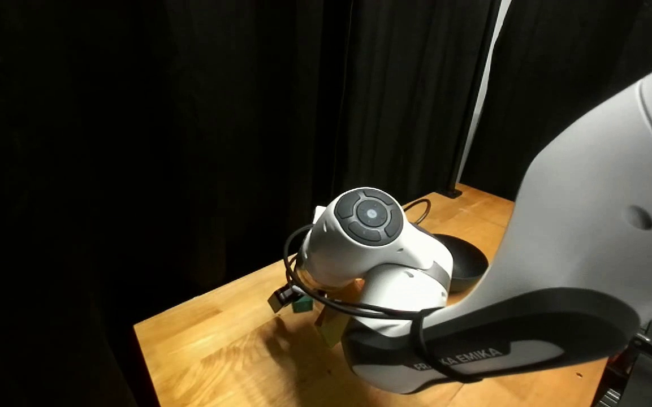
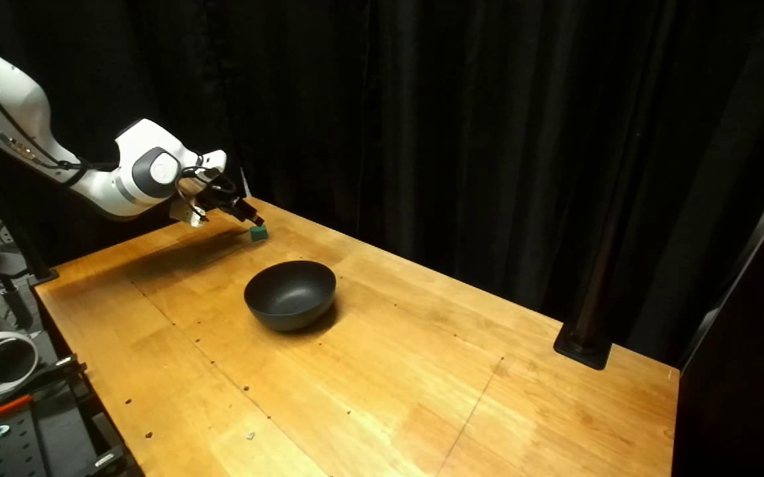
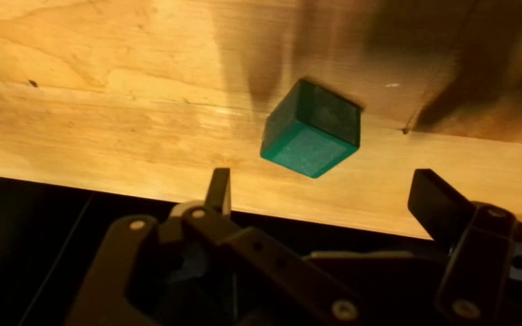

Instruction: Pick up the green object from the table and put it in the bowl

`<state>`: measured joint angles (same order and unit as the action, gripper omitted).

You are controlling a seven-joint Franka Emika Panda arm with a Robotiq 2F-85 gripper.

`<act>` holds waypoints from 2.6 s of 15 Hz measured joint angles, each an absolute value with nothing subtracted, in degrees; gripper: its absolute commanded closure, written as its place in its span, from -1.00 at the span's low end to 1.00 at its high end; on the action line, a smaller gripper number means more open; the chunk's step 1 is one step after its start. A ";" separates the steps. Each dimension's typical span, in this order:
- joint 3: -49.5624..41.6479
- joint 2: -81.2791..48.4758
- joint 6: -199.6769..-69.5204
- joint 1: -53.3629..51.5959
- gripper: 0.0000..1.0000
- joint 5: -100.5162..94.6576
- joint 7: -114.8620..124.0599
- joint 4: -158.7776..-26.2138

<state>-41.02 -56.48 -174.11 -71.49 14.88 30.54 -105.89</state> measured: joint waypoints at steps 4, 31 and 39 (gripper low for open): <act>-41.16 -59.52 -172.27 -71.05 -0.12 14.79 33.79 -103.99; -41.59 -35.98 -155.77 -57.37 0.62 -1.84 37.53 -118.75; -40.99 -25.47 -155.55 -49.41 -0.41 -9.58 38.08 -127.57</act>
<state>-40.99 -25.47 -155.55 -49.41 -9.58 38.08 -127.57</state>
